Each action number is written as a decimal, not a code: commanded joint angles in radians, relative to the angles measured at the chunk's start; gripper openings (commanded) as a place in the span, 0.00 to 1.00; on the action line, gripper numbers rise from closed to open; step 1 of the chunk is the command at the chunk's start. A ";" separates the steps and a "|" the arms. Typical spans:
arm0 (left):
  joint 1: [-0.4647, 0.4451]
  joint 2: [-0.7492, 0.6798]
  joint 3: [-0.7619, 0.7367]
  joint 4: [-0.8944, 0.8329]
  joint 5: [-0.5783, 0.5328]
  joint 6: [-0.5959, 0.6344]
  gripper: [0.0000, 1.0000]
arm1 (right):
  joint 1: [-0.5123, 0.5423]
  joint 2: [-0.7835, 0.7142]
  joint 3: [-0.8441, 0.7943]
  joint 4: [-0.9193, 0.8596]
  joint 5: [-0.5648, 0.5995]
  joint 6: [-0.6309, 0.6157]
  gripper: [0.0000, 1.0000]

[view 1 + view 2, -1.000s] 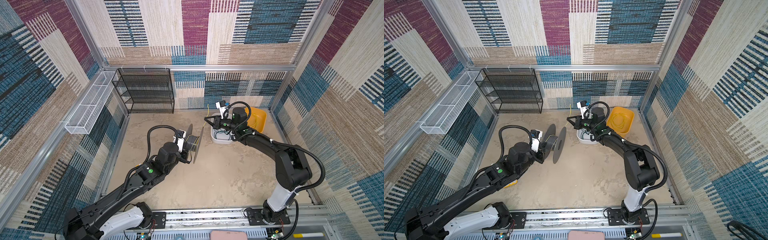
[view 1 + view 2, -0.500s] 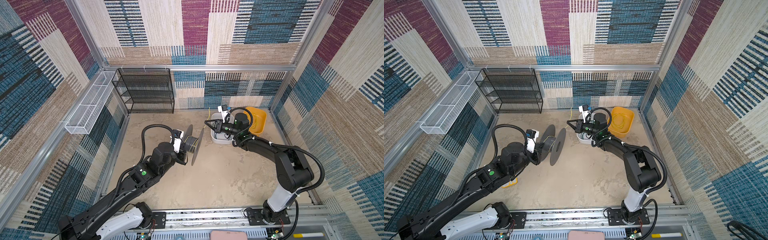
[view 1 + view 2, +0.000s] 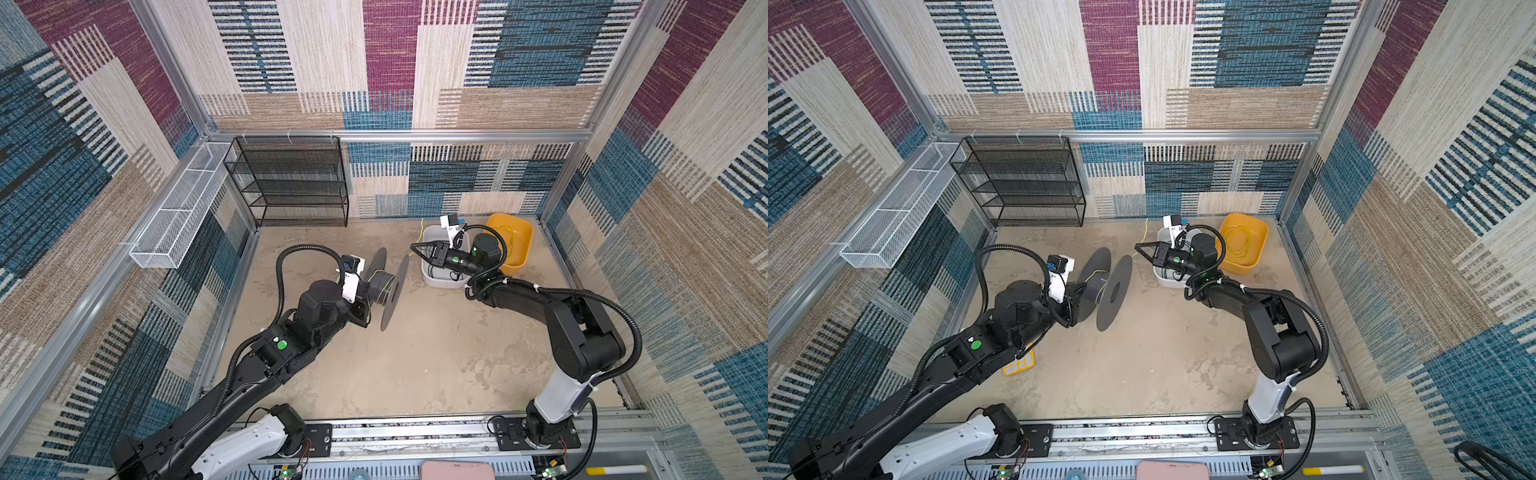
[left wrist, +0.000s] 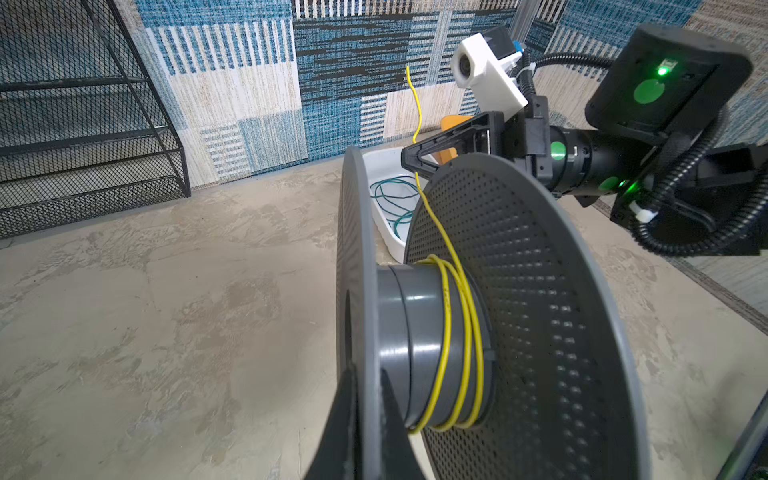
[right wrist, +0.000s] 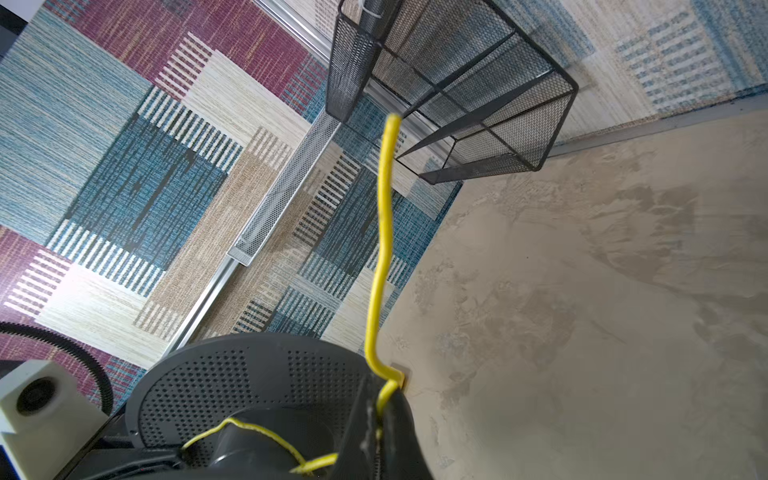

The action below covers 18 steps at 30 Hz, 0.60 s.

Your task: Wrap the cables

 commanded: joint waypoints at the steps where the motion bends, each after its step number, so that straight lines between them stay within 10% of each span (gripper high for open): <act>1: 0.007 -0.019 0.020 0.021 0.071 0.022 0.00 | -0.030 0.009 -0.036 0.034 0.325 0.079 0.00; 18: 0.061 0.100 0.068 0.215 0.191 -0.040 0.00 | -0.009 0.018 -0.168 0.154 0.473 0.221 0.06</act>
